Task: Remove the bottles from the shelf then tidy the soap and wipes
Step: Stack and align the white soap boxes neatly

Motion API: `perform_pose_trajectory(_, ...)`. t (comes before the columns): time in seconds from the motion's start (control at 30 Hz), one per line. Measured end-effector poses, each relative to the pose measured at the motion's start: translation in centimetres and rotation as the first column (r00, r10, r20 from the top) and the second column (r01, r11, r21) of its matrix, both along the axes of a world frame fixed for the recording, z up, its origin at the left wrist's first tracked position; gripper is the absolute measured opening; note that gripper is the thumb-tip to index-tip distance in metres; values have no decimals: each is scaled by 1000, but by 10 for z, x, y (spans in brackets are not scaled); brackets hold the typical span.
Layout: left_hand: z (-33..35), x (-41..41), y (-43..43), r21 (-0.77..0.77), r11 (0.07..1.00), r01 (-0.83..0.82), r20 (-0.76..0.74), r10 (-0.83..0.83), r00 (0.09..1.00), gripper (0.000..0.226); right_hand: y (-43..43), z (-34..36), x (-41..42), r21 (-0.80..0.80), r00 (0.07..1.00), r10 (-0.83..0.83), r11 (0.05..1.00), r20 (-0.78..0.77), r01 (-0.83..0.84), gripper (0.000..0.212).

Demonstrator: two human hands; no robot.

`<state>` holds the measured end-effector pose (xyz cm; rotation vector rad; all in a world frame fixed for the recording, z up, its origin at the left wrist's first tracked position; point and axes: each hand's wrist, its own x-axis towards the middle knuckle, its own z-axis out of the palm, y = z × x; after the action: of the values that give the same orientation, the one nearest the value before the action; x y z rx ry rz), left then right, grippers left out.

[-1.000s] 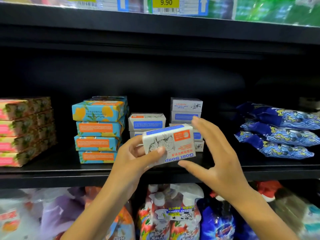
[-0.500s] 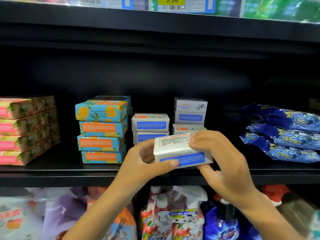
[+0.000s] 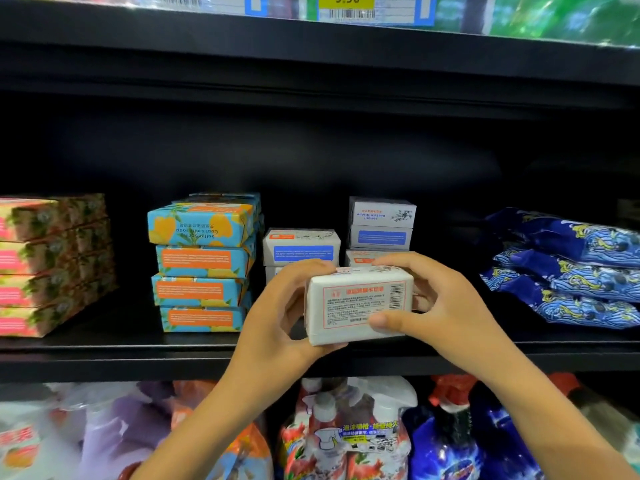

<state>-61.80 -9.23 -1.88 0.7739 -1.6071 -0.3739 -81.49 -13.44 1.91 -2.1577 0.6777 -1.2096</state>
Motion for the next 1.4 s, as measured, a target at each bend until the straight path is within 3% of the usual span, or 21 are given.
perform_pose_trajectory(0.07,-2,2,-1,-2,1000,-13,18,13,1000,69,5,-1,2,-31,996,11,999,85,-8,49)
perform_pose_trajectory(0.17,-1,4,3,151,988,31,-92,-17,996,94,10,-7,5,-209,987,-82,972,139,111,47)
perform_pose_trajectory(0.27,5,-2,9,268,959,98,-132,-64,989,75,9,-13,10,-471,983,-110,866,150,169,42)
perform_pose_trajectory(0.33,8,-6,10,269,948,169,-162,-129,978,53,7,-16,12,-562,986,-82,813,145,150,37)
perform_pose_trajectory(0.4,9,-8,12,240,952,192,-192,-148,970,48,5,-17,12,-610,989,-87,780,119,142,39)
perform_pose_trajectory(0.5,8,-6,15,174,972,160,-163,-132,978,58,4,-16,6,-584,994,-107,807,4,89,43)
perform_pose_trajectory(0.6,8,-3,16,126,982,138,-83,-129,988,65,5,-14,-3,-431,995,-67,902,-69,31,70)
perform_pose_trajectory(0.67,6,0,13,112,984,140,-46,-136,990,68,6,-14,-4,-357,997,-39,934,-61,14,75)
perform_pose_trajectory(0.8,-1,3,8,113,981,156,-81,-148,986,74,7,-17,1,-436,993,-117,895,-27,93,70)
perform_pose_trajectory(0.9,-13,10,3,110,990,-83,-56,90,994,77,5,-16,8,-467,980,-187,863,62,194,65)
perform_pose_trajectory(1.0,-30,20,-4,-10,923,-385,232,377,897,51,-4,-1,19,-379,958,-239,881,158,283,62)
perform_pose_trajectory(1.07,-38,22,-10,-146,886,-441,409,460,788,34,-15,15,31,-350,948,-272,882,166,315,64)
perform_pose_trajectory(1.13,-42,21,-13,-163,878,-450,460,471,753,31,-27,30,46,-309,951,-285,899,122,310,65)
perform_pose_trajectory(1.3,-41,23,-14,-102,888,-448,456,442,772,35,-55,50,76,-232,943,-324,925,-72,300,62)
perform_pose_trajectory(1.4,-40,24,-14,-59,895,-443,451,419,788,38,-65,50,81,-276,934,-327,920,-145,280,45)
